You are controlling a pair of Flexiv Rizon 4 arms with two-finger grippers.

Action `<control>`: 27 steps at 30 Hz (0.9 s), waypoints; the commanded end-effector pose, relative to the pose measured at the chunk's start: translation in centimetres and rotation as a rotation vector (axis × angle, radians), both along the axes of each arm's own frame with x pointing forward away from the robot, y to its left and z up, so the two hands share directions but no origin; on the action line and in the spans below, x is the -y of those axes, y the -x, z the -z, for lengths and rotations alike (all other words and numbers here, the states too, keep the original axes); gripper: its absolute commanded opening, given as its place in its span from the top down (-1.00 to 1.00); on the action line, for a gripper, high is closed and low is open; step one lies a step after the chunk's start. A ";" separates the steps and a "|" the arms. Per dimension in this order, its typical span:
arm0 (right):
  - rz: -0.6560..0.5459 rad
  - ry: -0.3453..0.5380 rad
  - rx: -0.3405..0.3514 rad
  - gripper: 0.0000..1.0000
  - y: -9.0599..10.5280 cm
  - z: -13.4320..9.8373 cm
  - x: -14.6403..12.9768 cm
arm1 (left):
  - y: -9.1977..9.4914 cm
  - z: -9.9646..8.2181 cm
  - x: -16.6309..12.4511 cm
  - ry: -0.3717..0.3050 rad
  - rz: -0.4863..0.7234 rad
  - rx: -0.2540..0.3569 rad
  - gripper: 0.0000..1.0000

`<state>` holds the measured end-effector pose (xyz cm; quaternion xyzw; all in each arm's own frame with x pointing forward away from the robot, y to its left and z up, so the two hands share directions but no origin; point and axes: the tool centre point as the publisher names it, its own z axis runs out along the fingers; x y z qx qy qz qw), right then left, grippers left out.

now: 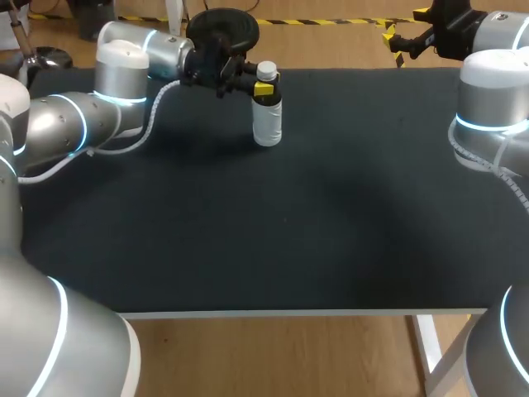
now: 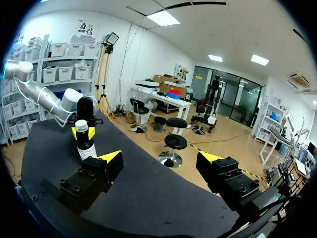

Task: Unscrew the bottle cap

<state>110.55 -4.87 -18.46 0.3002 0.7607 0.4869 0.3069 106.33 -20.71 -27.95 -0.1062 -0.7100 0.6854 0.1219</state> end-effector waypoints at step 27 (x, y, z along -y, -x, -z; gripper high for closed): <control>-0.001 -0.001 0.000 -1.00 0.0 0.0 0.0 | -0.7 0.2 0.0 -0.005 0.061 -0.007 1.00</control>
